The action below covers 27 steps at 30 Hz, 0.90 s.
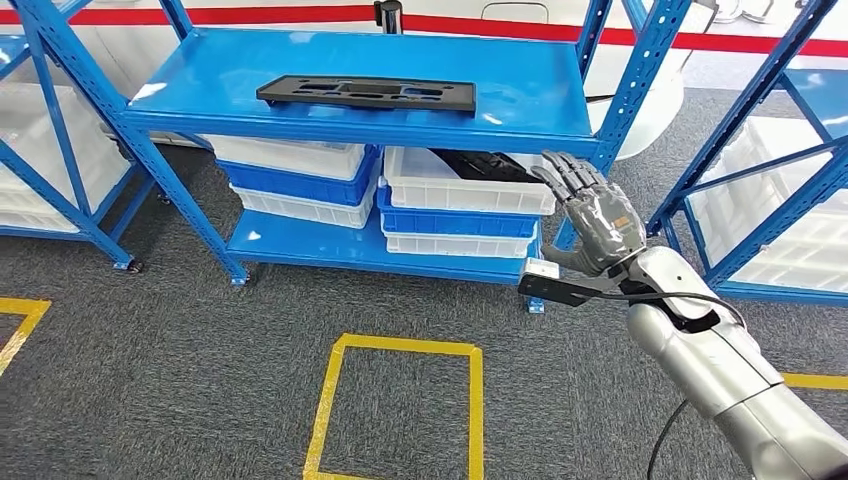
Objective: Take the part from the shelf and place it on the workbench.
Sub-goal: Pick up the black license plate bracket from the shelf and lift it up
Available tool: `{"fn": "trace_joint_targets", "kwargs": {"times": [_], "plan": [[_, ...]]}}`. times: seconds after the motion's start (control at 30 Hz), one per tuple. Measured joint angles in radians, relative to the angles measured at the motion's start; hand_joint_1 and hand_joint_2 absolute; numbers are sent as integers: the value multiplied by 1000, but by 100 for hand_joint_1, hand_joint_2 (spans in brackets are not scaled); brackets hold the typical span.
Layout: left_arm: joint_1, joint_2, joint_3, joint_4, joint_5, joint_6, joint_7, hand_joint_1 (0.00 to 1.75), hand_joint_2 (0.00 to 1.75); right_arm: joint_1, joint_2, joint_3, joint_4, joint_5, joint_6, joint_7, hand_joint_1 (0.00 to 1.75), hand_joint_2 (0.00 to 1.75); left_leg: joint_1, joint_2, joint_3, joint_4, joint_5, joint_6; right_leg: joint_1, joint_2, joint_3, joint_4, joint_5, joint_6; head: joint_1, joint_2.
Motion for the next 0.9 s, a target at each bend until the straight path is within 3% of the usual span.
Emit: {"fn": "trace_joint_targets", "kwargs": {"times": [0.07,0.1,0.53,0.67,0.73,0.8,0.83,0.87,0.9], "plan": [[0,-1,0,0,0,1,0,0,0,1,-2,0,0,0,0,1,0,175,-2,3,0,-8,4,-28,1,-3,-3,2,-2,-6,-1,0],[0,-1,0,0,0,1,0,0,0,1,-2,0,-1,0,0,1,0,175,-2,2,0,-8,4,-32,0,-4,-3,2,-1,-7,-1,0],[-1,-5,0,0,0,-2,0,0,0,1,-5,-1,-1,1,0,2,0,175,-7,0,-1,-6,3,-23,-6,-6,0,-4,1,-3,-1,0],[-2,-4,0,0,1,-8,0,0,0,-1,-5,-5,-6,5,0,7,0,175,-1,4,24,-48,21,8,-6,-6,7,-16,5,13,-1,0],[-3,-5,0,0,1,-8,-1,0,0,-4,-6,-8,-9,8,2,8,0,175,9,8,44,-81,37,16,-6,-7,-21,47,-26,11,0,0],[-3,-6,0,0,2,-7,-2,0,0,-4,-8,-8,-8,9,7,9,0,175,14,9,48,-87,39,16,-16,-7,-81,172,-74,15,0,0],[-3,-7,0,0,2,-8,-2,0,0,-2,-9,-8,-8,9,10,9,0,175,17,9,48,-86,38,13,-23,-7,-106,219,-88,22,0,0],[-3,-8,1,0,3,-8,-2,0,0,-1,-9,-8,-7,9,13,9,0,175,22,9,48,-85,37,8,-32,-8,-114,231,-85,34,0,0],[-3,-10,1,0,4,-9,-2,0,0,-1,-9,-8,-7,9,15,9,0,175,28,8,48,-82,34,0,-41,-10,-101,203,-68,49,0,0]]}}
